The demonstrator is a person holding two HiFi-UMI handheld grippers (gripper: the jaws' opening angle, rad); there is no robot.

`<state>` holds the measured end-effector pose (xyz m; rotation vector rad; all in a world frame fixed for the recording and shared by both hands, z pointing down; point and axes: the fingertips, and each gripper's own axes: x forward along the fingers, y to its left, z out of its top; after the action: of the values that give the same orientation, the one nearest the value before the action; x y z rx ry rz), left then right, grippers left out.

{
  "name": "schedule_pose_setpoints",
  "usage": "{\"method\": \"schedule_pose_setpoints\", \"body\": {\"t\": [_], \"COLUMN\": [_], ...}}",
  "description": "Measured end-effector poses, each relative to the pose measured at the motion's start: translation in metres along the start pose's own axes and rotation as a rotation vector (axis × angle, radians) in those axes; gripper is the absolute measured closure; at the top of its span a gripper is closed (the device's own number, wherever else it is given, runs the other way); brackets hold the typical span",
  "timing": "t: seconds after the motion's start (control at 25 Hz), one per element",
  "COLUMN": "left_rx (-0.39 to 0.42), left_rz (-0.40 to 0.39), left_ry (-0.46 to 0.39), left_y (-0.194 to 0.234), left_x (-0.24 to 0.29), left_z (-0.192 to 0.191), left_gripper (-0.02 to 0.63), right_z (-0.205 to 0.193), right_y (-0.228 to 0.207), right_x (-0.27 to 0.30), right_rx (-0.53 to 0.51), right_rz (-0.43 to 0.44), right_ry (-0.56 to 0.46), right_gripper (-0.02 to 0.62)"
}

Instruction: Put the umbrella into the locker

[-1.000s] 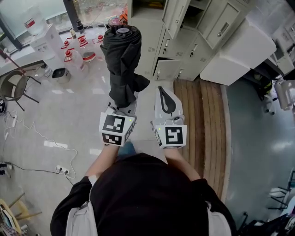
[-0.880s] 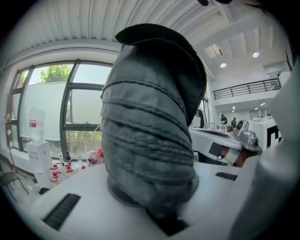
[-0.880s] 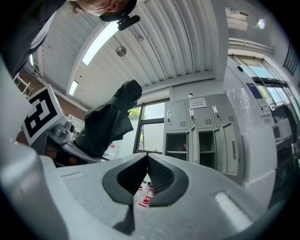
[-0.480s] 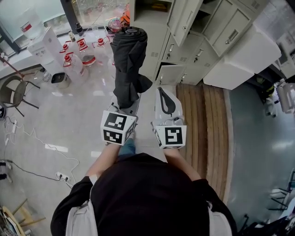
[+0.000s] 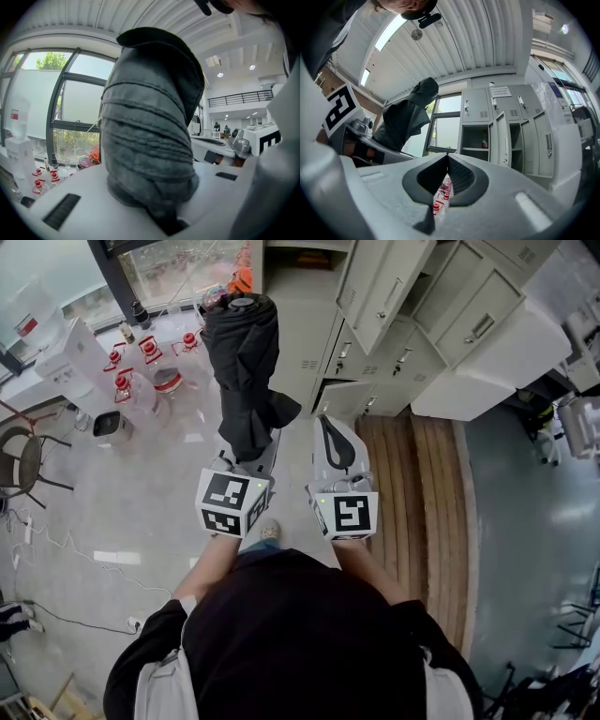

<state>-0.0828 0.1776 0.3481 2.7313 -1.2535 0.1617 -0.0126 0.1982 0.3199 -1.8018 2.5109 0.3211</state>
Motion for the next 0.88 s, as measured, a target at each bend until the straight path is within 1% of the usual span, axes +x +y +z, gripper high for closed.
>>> {"method": "schedule_pose_setpoints", "body": {"t": [0.24, 0.44, 0.68, 0.88], "left_rx": [0.008, -0.007, -0.024, -0.026], "left_rz": [-0.054, -0.08, -0.096, -0.096], "left_ry": [0.009, 0.015, 0.017, 0.005], "left_y": [0.028, 0.035, 0.046, 0.055], "left_x": [0.031, 0.045, 0.072, 0.105], "left_z": [0.0, -0.008, -0.006, -0.005], "left_gripper": [0.568, 0.568, 0.568, 0.568], "right_z": [-0.013, -0.031, -0.037, -0.048], "right_y": [-0.009, -0.013, -0.028, -0.045], "right_x": [0.035, 0.044, 0.068, 0.098], "right_rx": [0.002, 0.026, 0.026, 0.018], "right_rz": [-0.046, -0.076, -0.072, -0.039], "right_ry": [0.011, 0.046, 0.052, 0.04], "right_gripper": [0.592, 0.592, 0.592, 0.592]}}
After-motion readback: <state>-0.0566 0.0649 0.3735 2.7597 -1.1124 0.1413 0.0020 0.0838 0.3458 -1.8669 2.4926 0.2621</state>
